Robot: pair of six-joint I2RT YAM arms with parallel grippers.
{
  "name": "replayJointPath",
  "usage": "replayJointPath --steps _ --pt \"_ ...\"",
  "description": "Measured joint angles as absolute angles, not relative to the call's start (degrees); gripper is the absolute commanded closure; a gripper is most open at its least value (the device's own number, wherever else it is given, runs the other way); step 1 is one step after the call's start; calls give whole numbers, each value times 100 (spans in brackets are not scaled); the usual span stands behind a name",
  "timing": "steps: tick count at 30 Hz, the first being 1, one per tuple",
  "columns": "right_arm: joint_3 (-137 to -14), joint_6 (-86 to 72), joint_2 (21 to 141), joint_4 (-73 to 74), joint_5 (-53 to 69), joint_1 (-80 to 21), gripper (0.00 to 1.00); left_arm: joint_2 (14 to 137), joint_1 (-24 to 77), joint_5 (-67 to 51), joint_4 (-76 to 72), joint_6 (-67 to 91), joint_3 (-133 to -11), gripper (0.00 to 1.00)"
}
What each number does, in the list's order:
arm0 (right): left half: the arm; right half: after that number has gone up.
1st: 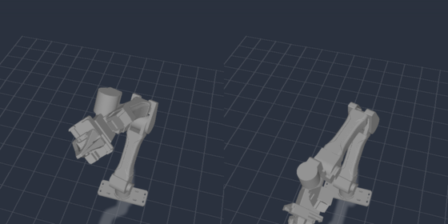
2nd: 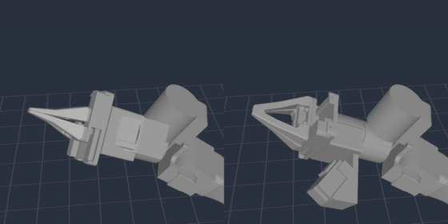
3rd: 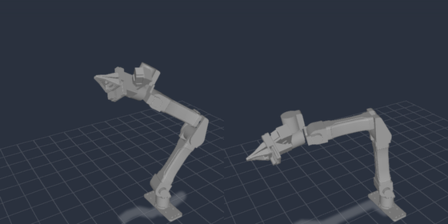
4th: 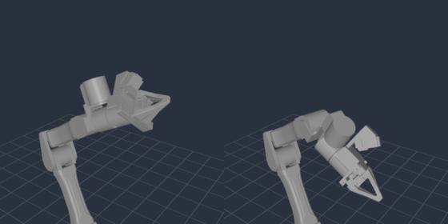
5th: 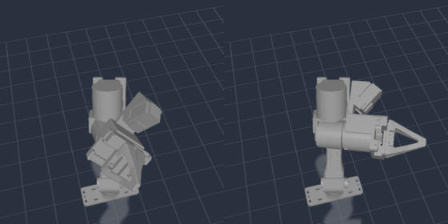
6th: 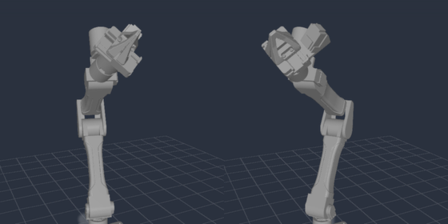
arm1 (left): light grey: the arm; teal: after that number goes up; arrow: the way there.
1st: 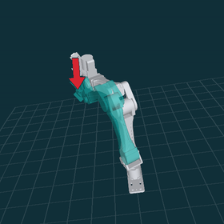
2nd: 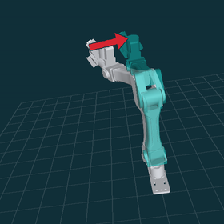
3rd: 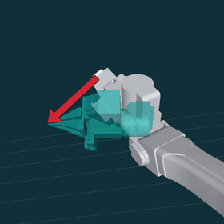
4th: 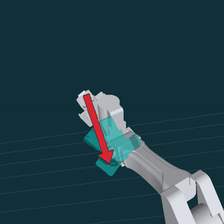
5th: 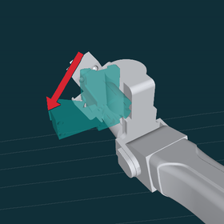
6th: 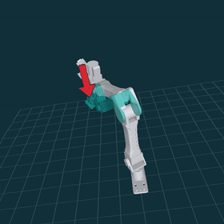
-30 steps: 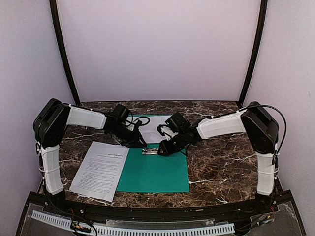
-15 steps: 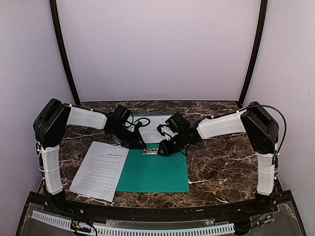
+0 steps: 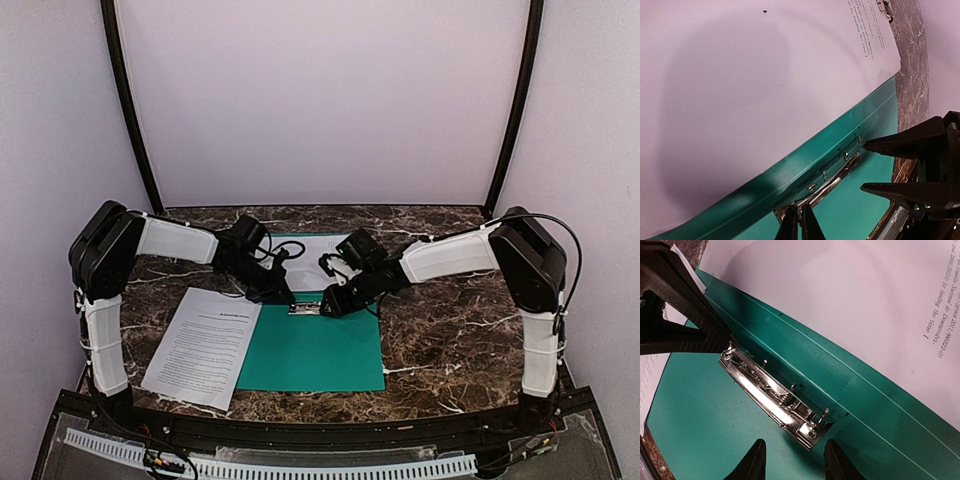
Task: Put the files into the folder
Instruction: Open the spring clip on the folder with some files.
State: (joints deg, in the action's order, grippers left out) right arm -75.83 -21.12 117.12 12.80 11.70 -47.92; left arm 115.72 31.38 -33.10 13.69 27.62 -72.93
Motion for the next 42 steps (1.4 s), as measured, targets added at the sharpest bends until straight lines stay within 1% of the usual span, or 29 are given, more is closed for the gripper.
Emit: replayJointPath --steps 6,14,19,26,29,34,42 --pt "-7581 -2112 11712 1278 1199 -4792 60 11581 3138 -3275 1332 2770 -7249 99" --pt "-7494 -1798 11664 1083 1225 -4792 44 11581 3133 -3205 1194 2724 -7144 99" --pt "-7487 -1114 11646 1033 1188 -4792 41 11568 3135 -3208 1083 2587 -7024 99" --pt "-7564 -178 11725 1022 1256 -4792 47 11493 3135 -3201 685 2506 -6748 99" --pt "-7575 102 11830 972 1326 -4792 51 11483 3138 -3183 543 2504 -6648 99" --pt "-7607 318 11922 805 1372 -4788 58 11450 3142 -3173 320 2506 -6501 99" --pt "-7631 397 12003 650 1212 -4797 66 11378 3173 -3107 21 2528 -6298 99"
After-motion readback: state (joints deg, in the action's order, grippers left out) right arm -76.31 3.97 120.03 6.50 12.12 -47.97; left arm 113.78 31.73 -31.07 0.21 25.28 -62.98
